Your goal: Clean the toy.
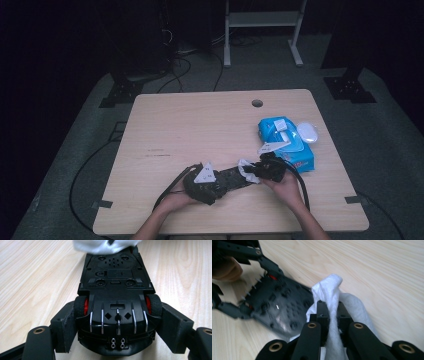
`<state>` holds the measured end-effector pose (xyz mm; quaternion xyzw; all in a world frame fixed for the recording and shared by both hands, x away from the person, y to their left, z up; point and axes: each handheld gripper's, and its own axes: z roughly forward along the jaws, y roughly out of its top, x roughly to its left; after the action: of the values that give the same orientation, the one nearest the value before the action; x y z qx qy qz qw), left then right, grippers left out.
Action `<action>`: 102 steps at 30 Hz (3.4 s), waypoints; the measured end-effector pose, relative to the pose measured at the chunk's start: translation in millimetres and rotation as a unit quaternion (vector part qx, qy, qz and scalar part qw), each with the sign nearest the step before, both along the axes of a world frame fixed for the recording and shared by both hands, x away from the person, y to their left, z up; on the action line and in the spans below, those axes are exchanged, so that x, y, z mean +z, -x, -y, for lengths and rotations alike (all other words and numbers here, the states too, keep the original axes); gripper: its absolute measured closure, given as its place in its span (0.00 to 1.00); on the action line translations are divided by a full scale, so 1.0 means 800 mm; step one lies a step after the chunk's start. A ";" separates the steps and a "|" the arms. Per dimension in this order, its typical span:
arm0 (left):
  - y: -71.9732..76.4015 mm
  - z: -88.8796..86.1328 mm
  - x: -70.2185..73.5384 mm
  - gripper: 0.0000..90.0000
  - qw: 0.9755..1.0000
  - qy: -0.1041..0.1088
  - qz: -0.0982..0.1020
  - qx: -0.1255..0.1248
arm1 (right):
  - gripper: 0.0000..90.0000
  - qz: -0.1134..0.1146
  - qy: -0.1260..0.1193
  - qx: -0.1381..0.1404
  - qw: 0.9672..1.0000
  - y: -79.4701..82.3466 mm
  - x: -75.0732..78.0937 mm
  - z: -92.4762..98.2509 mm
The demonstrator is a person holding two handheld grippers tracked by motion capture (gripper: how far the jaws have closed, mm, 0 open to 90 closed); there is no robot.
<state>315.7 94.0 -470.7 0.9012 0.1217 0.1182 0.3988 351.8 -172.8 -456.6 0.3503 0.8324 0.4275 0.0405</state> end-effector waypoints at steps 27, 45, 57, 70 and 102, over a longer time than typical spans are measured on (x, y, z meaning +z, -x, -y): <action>-0.006 -0.007 -0.002 0.27 1.000 -0.004 0.000 0.012 | 0.93 -0.025 0.013 0.000 1.000 -0.003 0.000 0.026; 0.002 0.010 -0.001 0.27 1.000 -0.002 0.006 -0.008 | 0.94 0.015 0.000 0.073 0.997 0.022 0.011 -0.052; 0.000 0.007 0.000 0.27 1.000 0.005 0.000 -0.013 | 0.94 0.035 0.020 0.007 0.999 0.006 0.005 -0.021; -0.001 0.005 -0.001 0.27 1.000 -0.004 0.004 -0.015 | 0.94 0.028 0.015 0.031 0.999 0.013 0.006 -0.023; -0.041 -0.018 -0.006 0.15 0.982 0.065 -0.169 0.045 | 0.95 -0.006 0.023 0.094 0.995 0.040 0.001 -0.006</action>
<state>348.5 108.5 -475.4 0.8739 0.2353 -0.0258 0.4246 319.9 -168.0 -456.0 0.2718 0.8716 0.4080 0.0034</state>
